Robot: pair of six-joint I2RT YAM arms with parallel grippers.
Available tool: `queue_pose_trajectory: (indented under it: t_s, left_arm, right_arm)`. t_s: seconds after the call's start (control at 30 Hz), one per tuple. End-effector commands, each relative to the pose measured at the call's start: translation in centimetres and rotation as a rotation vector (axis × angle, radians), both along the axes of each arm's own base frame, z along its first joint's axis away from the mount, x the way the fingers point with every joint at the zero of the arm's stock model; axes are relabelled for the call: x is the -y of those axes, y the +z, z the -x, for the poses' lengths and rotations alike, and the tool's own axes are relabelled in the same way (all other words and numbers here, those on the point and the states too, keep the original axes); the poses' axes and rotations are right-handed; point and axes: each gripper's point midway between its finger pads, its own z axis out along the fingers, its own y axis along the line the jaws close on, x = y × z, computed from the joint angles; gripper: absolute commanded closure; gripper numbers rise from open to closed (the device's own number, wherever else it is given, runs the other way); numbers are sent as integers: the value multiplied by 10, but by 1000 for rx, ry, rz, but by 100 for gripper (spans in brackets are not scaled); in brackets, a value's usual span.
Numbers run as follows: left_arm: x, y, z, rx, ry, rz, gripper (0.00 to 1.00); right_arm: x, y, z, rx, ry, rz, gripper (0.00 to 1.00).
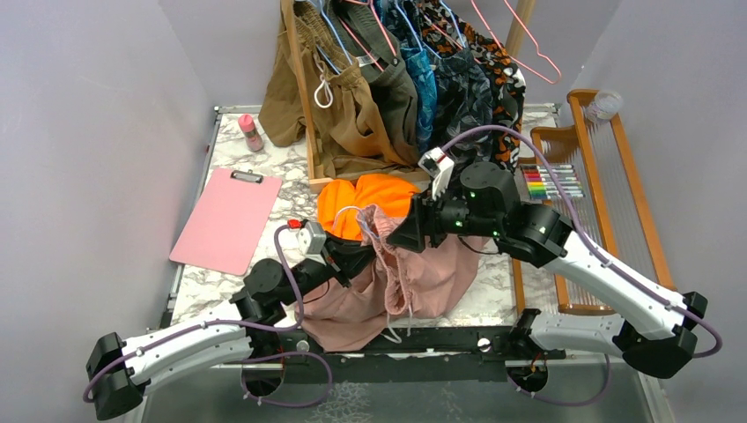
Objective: Place the shorts on the hanger
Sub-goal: Hang the shorts on the hanger.
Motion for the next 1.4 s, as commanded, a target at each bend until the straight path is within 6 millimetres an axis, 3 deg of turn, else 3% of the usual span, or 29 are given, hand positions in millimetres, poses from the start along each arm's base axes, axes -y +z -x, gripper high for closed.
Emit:
queue_pose_trajectory:
  t_s: [0.0, 0.5, 0.67, 0.8, 1.03, 1.2, 1.37]
  left_arm:
    - [2, 34, 13, 50, -69, 91, 100]
    - [-5, 34, 25, 64, -107, 123, 100]
    - [-1, 33, 29, 63, -138, 115, 100]
    - [1, 32, 31, 59, -158, 110, 100]
    - [8, 31, 42, 58, -229, 93, 100]
    - [9, 31, 48, 54, -265, 91, 100]
    - [9, 32, 51, 57, -278, 96, 100]
  right_arm:
    - [-19, 22, 3, 28, 75, -92, 47]
    - [8, 64, 16, 225, 140, -90, 41]
    - [3, 79, 18, 267, 183, -115, 41]
    - [-12, 88, 20, 277, 241, -160, 41]
    - [-42, 76, 15, 246, 323, -178, 41]
    - [-50, 70, 26, 231, 408, -216, 45]
    - [-49, 59, 32, 220, 443, -218, 58]
